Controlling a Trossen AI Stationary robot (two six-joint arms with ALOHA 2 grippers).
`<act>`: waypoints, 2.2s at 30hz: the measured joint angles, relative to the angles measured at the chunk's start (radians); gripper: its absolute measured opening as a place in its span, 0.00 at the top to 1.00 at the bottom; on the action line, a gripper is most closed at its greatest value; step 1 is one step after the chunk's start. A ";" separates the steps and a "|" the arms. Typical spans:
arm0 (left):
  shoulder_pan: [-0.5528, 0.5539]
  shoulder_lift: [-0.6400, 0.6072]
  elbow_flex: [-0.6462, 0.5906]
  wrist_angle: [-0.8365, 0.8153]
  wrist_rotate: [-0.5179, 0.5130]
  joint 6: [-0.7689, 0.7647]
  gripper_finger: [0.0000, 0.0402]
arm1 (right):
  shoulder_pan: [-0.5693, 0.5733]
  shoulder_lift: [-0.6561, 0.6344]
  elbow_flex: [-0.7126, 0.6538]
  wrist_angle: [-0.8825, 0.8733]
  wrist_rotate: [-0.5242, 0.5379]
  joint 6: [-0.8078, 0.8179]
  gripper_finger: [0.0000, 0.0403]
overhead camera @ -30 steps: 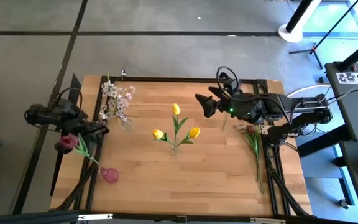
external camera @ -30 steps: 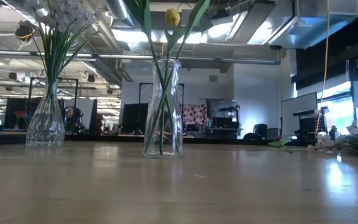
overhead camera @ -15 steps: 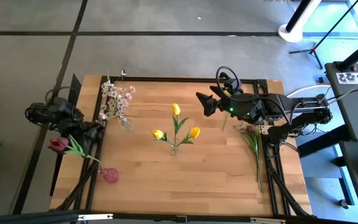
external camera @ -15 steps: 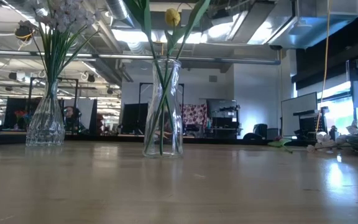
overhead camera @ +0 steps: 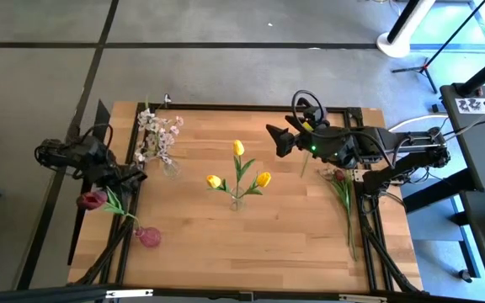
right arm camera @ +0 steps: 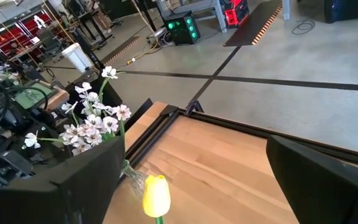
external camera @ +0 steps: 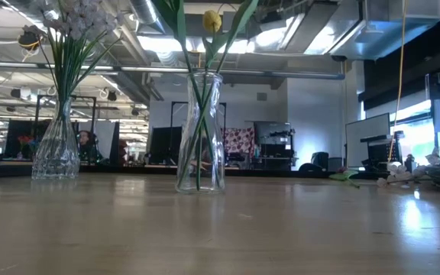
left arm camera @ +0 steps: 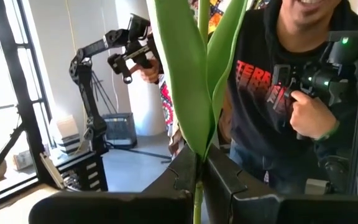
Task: Sort flowers into vase by color
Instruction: Put the top right dark red flower into the purple vase
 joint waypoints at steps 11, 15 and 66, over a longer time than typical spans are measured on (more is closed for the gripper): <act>-0.048 0.001 -0.071 0.069 -0.066 -0.213 0.82 | 0.000 0.001 0.000 -0.002 -0.019 -0.001 0.03; -0.108 0.001 -0.106 0.100 -0.115 -0.322 0.73 | 0.000 0.001 0.000 -0.002 -0.024 -0.006 0.03; -0.226 0.042 0.096 -0.458 -0.083 -1.365 0.56 | 0.000 0.001 0.000 -0.053 -0.125 -0.276 0.03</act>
